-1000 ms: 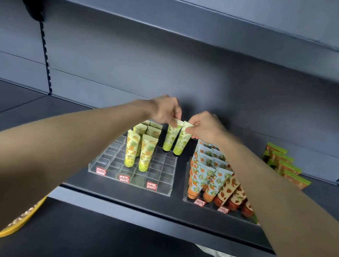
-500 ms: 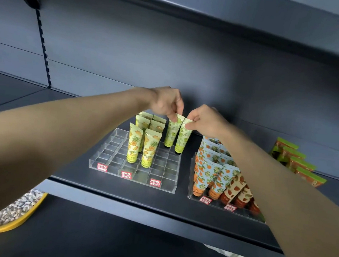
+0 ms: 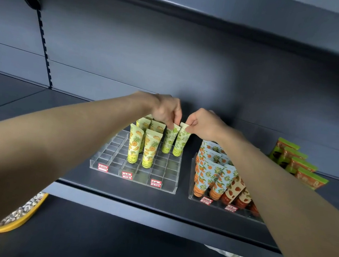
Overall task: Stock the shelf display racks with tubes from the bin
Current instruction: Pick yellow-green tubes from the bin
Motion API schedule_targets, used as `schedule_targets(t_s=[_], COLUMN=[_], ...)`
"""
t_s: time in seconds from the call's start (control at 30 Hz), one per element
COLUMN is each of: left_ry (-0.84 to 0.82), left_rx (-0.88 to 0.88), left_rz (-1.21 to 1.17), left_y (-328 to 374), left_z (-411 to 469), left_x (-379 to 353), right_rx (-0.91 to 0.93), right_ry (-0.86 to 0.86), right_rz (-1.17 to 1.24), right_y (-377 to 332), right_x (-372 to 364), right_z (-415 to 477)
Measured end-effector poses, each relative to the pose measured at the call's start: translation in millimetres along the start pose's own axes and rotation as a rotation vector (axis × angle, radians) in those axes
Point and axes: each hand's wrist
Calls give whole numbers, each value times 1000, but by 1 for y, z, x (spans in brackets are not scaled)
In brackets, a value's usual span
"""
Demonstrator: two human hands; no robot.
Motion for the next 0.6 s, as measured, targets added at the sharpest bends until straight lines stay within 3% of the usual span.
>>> schedule_targets(t_s=[0.6], left_ry=[14], left_rx=[16], left_rz=[-7], left_y=[0], left_z=[-7], left_x=[7], right_rx=[-4], right_ry=[-4], right_rz=[7], right_y=[-5], right_x=[9], right_z=[-3])
Point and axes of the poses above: each hand's wrist, its own z-axis towards the middle knuckle, its own x-axis out of the back of the hand, y = z × x, and after that the axes turned 9 degrees about z, right-handed
